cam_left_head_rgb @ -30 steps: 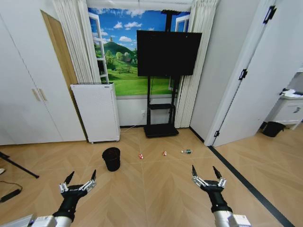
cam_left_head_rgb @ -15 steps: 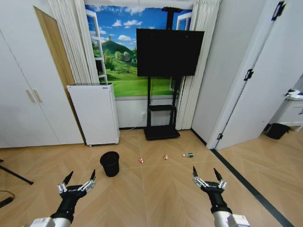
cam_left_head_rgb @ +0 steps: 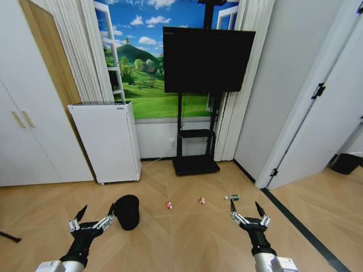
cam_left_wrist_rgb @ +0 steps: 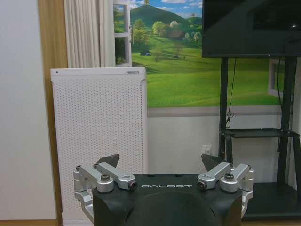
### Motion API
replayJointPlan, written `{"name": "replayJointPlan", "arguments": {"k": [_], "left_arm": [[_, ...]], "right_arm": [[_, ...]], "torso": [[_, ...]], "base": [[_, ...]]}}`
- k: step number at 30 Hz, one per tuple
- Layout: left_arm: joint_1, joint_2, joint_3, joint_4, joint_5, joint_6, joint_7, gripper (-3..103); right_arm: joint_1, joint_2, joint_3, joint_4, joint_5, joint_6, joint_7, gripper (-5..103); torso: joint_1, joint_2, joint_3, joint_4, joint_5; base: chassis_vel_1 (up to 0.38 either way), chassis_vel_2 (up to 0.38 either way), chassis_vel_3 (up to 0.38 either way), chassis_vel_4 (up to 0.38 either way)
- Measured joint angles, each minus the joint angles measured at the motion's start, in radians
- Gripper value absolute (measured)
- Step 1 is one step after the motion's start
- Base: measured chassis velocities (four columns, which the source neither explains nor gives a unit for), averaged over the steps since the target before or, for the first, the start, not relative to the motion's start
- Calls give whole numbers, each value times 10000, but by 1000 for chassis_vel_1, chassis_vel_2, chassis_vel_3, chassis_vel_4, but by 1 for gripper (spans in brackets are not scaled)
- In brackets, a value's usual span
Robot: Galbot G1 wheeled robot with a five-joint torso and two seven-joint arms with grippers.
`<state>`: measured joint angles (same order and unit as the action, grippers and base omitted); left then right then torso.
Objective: Pick up the trash bin and place the garbage on the floor into it.
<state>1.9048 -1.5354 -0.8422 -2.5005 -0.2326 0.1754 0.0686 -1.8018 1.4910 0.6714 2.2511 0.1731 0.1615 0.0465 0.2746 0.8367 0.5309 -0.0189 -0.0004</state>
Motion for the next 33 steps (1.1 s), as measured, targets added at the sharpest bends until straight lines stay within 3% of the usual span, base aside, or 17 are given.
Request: {"name": "replayJointPlan", "arguments": {"k": [2,6,7,10,13,14,19,21,24,27,28,33], "left_arm": [[-5,-7,7,9,-1,0,0,99],[-13,-21,16,63,6,-3,-3,99],[-14,-34,22,70,9,-9,-2,99],[-23,-38,29,92,11,-10,-3,99],[-19,-40,29,116,39,-23,-1,99],[-16,-40,28,139,56,-29,-2,99],[-9,-60,34,153,76,-35,-3,99],[48,-80,36,194,103,-46,-4,99],[62,-95,36,224,127,-81,-1,99],[56,-94,32,238,127,-87,-2,99],[56,-90,29,237,124,-88,-4,99],[58,-81,-6,238,88,-89,-25,99]], "right_arm": [[8,-15,4,-4,-15,34,-5,100],[9,-4,5,-18,-58,102,-20,100],[14,9,-24,-37,-89,127,-31,100],[35,24,-58,-73,-122,244,-79,100],[89,21,-72,-150,-185,412,-150,100],[95,23,-80,-173,-198,425,-157,100],[168,7,-137,-266,-187,671,-265,100],[202,4,-140,-299,-172,910,-345,100],[212,4,-139,-316,-166,966,-352,100],[211,6,-132,-327,-176,1010,-352,100],[212,3,-122,-346,-177,1021,-348,100],[209,-12,-108,-369,-176,1063,-357,100]], "torso": [[0,-1,0,6,12],[0,0,0,0,-5],[0,-1,0,7,18],[0,0,-1,3,-8],[-2,-1,-1,7,20],[-2,0,-2,1,-3],[-3,0,-1,6,16],[0,-1,1,3,-3],[4,-3,2,10,17],[7,-3,2,1,-7],[7,-3,3,2,12],[-8,1,-4,2,2]], "base": [[-378,367,352,-379],[-362,354,336,-352],[-355,371,354,-334],[-361,345,345,-333],[-340,357,347,-352],[-349,354,344,-334],[-353,343,360,-344],[-320,326,351,-331],[-261,295,254,-302],[-229,254,210,-117],[-64,76,43,1],[7,-16,-23,17]]}}
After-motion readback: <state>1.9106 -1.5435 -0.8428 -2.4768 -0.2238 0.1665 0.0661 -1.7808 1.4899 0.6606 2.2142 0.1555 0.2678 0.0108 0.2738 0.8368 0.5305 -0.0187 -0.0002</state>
